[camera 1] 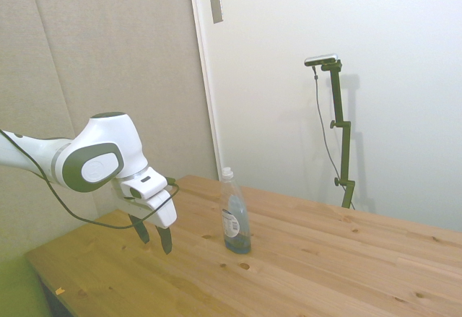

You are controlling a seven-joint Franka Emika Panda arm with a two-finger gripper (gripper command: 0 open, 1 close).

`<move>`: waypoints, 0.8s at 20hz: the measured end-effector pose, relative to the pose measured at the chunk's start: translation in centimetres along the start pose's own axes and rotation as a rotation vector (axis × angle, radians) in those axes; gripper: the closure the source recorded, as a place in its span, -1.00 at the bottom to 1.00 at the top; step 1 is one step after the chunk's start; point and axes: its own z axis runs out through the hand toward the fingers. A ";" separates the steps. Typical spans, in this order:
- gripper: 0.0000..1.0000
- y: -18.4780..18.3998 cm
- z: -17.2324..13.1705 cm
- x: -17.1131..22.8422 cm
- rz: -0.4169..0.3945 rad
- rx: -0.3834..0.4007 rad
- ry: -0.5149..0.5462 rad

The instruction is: Knock down the dish soap

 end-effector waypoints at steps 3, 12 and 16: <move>-1.00 0.0 0.1 0.0 0.001 -0.002 -0.001; 1.00 -1.9 -0.7 3.2 0.026 0.021 0.077; 1.00 -1.9 -1.0 5.4 0.052 0.022 0.113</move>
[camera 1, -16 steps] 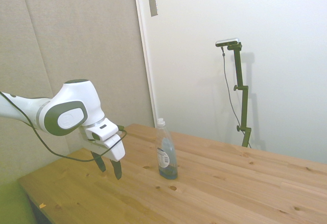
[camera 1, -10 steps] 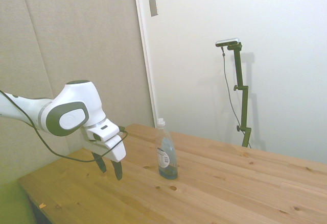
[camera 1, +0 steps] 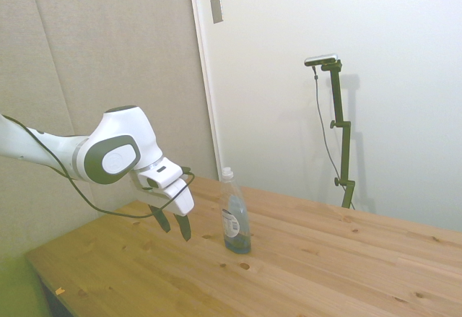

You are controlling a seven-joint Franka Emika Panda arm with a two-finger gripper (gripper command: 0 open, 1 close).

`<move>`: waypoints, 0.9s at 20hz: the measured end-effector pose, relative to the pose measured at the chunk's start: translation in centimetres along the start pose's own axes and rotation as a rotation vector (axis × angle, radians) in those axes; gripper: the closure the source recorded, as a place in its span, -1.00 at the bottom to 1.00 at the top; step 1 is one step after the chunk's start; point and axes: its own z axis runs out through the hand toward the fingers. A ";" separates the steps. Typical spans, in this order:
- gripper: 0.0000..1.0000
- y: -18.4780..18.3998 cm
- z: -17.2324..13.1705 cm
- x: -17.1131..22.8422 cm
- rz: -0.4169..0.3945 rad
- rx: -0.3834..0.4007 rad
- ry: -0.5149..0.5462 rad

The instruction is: Knock down the dish soap

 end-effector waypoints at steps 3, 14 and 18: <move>1.00 -0.2 0.3 1.8 0.023 -0.002 0.019; 1.00 -2.7 1.4 7.1 0.092 -0.004 0.086; 1.00 -4.2 1.9 9.1 0.116 0.002 0.106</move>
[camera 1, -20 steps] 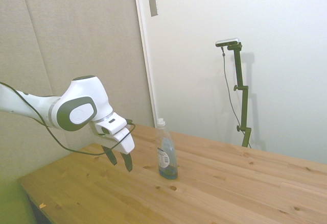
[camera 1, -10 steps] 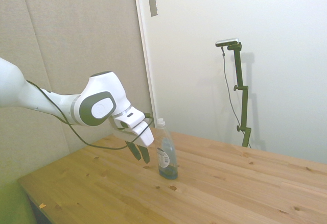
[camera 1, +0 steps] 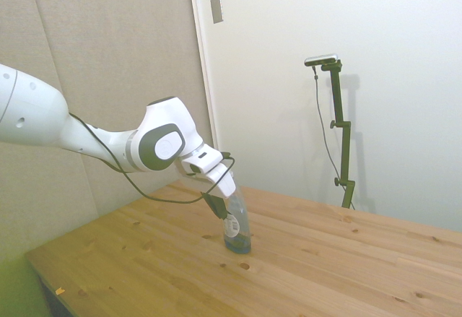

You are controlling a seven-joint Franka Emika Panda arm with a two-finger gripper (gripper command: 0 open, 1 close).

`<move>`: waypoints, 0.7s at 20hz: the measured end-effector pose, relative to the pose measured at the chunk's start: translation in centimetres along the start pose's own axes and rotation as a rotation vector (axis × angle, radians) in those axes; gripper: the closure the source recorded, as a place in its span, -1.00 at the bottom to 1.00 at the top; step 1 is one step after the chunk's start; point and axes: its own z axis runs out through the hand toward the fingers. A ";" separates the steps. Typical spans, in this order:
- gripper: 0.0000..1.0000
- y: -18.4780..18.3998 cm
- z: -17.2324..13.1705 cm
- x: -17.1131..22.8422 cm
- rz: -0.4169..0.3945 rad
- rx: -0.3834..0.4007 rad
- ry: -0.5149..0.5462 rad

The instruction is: Knock down the dish soap

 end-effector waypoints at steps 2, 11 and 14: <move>1.00 -1.1 0.4 1.0 0.016 0.007 0.012; 1.00 -4.6 3.7 7.6 0.097 0.018 0.082; 1.00 -5.4 4.5 9.2 0.118 0.023 0.108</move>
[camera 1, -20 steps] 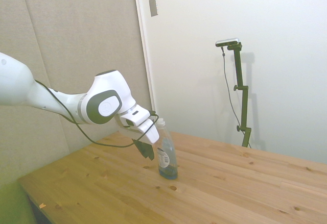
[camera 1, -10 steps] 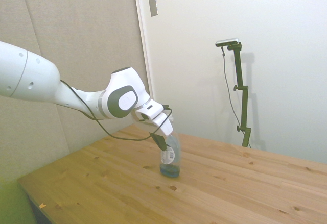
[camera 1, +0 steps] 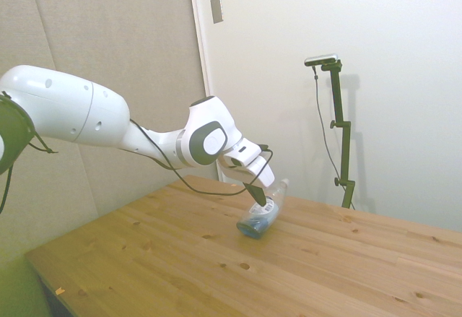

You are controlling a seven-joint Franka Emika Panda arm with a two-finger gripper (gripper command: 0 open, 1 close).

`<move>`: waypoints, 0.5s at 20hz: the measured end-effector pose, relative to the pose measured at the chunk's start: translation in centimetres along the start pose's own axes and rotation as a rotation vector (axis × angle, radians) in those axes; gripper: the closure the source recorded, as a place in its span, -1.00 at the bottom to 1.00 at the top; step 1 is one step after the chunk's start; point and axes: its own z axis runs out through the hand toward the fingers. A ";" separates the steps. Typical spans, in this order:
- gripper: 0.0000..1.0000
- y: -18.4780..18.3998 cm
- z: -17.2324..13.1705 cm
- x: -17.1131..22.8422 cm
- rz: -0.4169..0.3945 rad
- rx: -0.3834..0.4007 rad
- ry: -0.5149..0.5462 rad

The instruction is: Knock down the dish soap

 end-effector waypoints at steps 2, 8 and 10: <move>1.00 -0.5 0.1 0.9 0.008 0.008 0.018; 1.00 -2.2 0.4 2.9 0.023 0.030 0.056; 1.00 -2.6 0.7 3.2 0.026 0.035 0.061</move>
